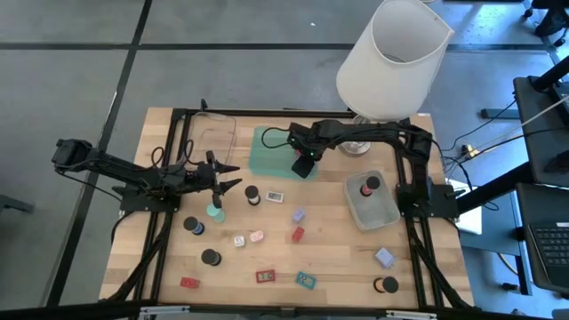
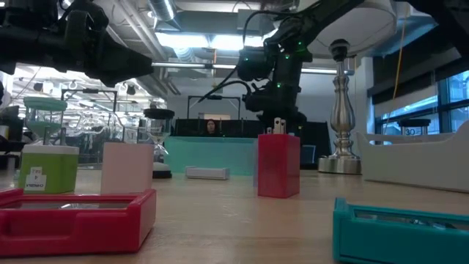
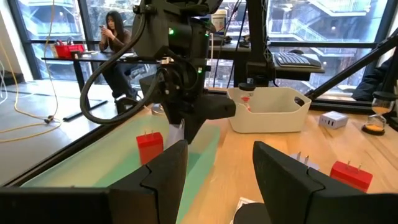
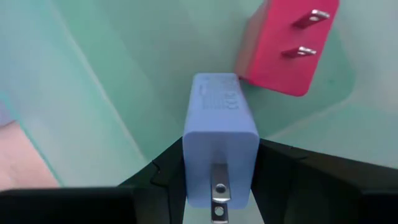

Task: Pick & Place Office items
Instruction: Put the middle blue charger adapter into the green bin, then put the right blue charger adapter into the green bin

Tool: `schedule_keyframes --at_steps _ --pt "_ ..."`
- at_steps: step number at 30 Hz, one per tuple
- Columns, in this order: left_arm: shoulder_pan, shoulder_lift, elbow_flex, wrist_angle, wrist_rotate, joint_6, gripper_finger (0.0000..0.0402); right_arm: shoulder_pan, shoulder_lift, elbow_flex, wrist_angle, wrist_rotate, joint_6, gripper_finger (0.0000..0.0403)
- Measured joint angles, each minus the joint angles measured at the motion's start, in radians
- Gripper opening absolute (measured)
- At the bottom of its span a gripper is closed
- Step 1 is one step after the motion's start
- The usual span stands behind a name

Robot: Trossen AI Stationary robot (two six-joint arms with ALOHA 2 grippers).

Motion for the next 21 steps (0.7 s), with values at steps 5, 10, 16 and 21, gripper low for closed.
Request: schedule_keyframes --at_steps 5,10,16,21 --pt "0.000 0.000 0.000 0.000 0.000 -0.003 0.0180 0.000 -0.001 0.000 0.001 0.016 -0.002 0.0137" --pt "0.000 0.000 0.000 0.000 0.000 -0.003 0.0180 0.000 -0.001 0.000 0.011 0.020 0.005 0.0165" --pt "0.000 0.000 0.000 0.000 0.000 -0.003 0.0180 0.000 -0.002 0.000 0.011 0.019 0.005 0.0212" --pt "0.000 0.000 0.000 0.000 0.000 -0.003 0.0180 -0.005 -0.004 0.123 -0.165 0.011 0.001 0.0237"
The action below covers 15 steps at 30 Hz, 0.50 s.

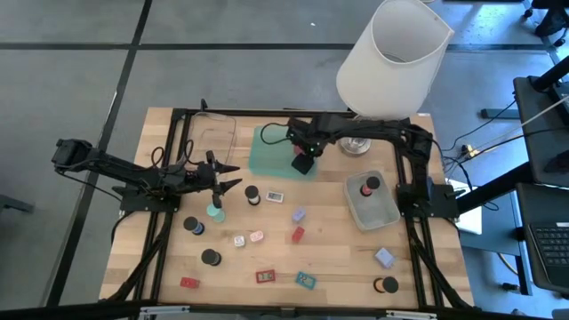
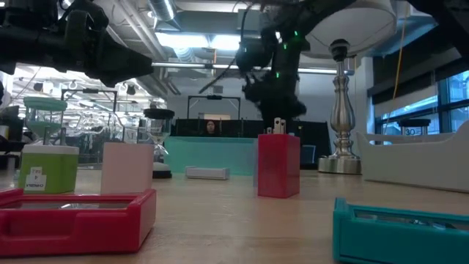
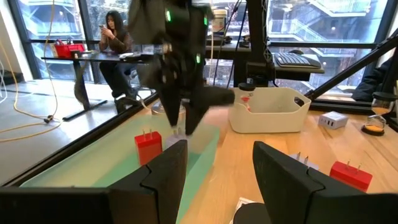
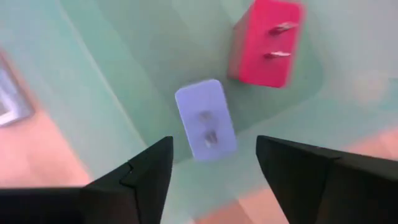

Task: Pick & Place Office items
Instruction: Put the right blue charger adapter into the green bin

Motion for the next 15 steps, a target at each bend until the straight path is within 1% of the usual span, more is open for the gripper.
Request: schedule_keyframes --at_steps 3,7,11,15 --pt "0.000 0.000 0.000 0.000 0.000 0.000 0.0180 0.001 0.000 0.115 -0.174 0.007 0.005 0.0241" --pt "0.000 0.000 0.000 -0.008 0.000 0.000 0.0180 0.043 -0.041 0.234 -0.317 0.011 0.005 0.0242" --pt "0.000 0.000 0.000 -0.047 0.001 -0.006 0.0180 0.126 -0.116 0.250 -0.350 0.010 0.039 0.0242" --pt "0.000 0.000 0.000 -0.060 -0.004 -0.035 0.0180 0.227 -0.201 0.207 -0.368 0.056 0.105 0.0242"
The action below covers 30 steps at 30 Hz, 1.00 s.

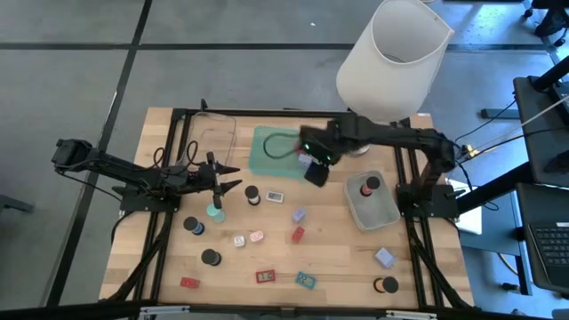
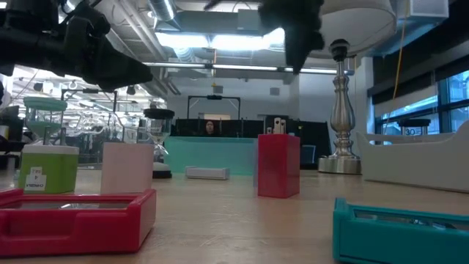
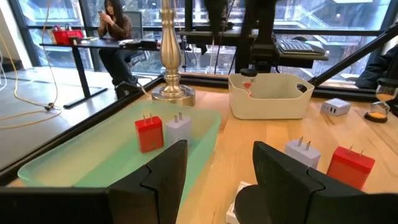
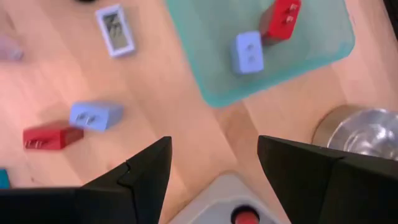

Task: Pick & Place Office items
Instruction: Put the right blue charger adapter into the green bin

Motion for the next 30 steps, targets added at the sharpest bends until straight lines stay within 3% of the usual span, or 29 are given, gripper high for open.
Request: schedule_keyframes --at_steps 5,11,17,23,30 --pt "0.000 0.000 0.000 0.001 -0.007 -0.013 0.0180 0.177 -0.108 -0.108 -0.037 0.037 0.180 0.0242" --pt "0.000 0.000 0.000 0.016 -0.006 -0.012 0.0180 0.406 -0.206 -0.269 -0.043 -0.021 0.452 0.0242" --pt "0.000 0.000 0.000 0.019 -0.006 -0.011 0.0180 0.582 -0.217 -0.350 -0.029 -0.064 0.685 0.0242" --pt "0.000 0.000 0.000 0.023 -0.013 -0.011 0.0180 0.649 -0.194 -0.386 0.112 -0.061 0.730 0.0242" --pt "0.000 0.000 0.000 0.023 -0.014 -0.010 0.0180 0.641 -0.177 -0.388 0.175 -0.180 0.761 0.0242"
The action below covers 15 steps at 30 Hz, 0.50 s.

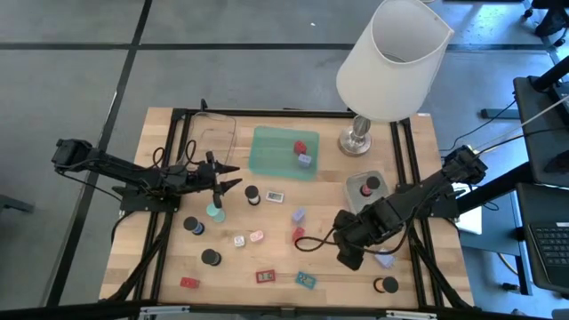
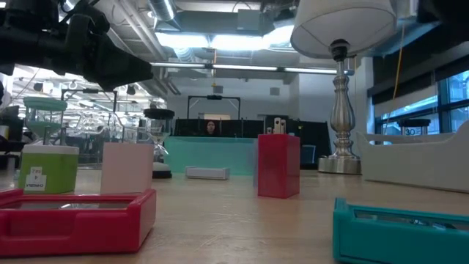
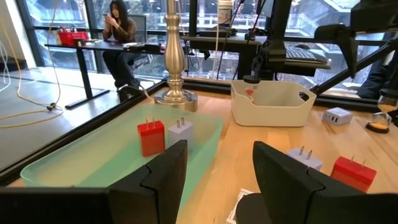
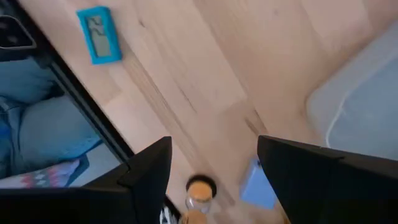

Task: Pick & Place Office items
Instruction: Put the right blue charger adapter into the green bin

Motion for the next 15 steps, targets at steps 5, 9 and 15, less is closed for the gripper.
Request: schedule_keyframes --at_steps 5,9,15 --pt "0.000 0.000 0.000 0.000 0.000 0.000 0.0180 0.000 0.000 0.000 -0.128 -0.045 0.117 0.0246" --pt "0.000 0.000 0.000 0.000 0.000 0.000 0.0180 0.000 0.001 -0.038 -0.140 -0.069 0.164 0.0268" --pt "0.000 0.000 0.000 0.000 0.000 -0.007 0.0180 0.020 0.001 -0.188 -0.138 -0.239 0.172 0.0309"
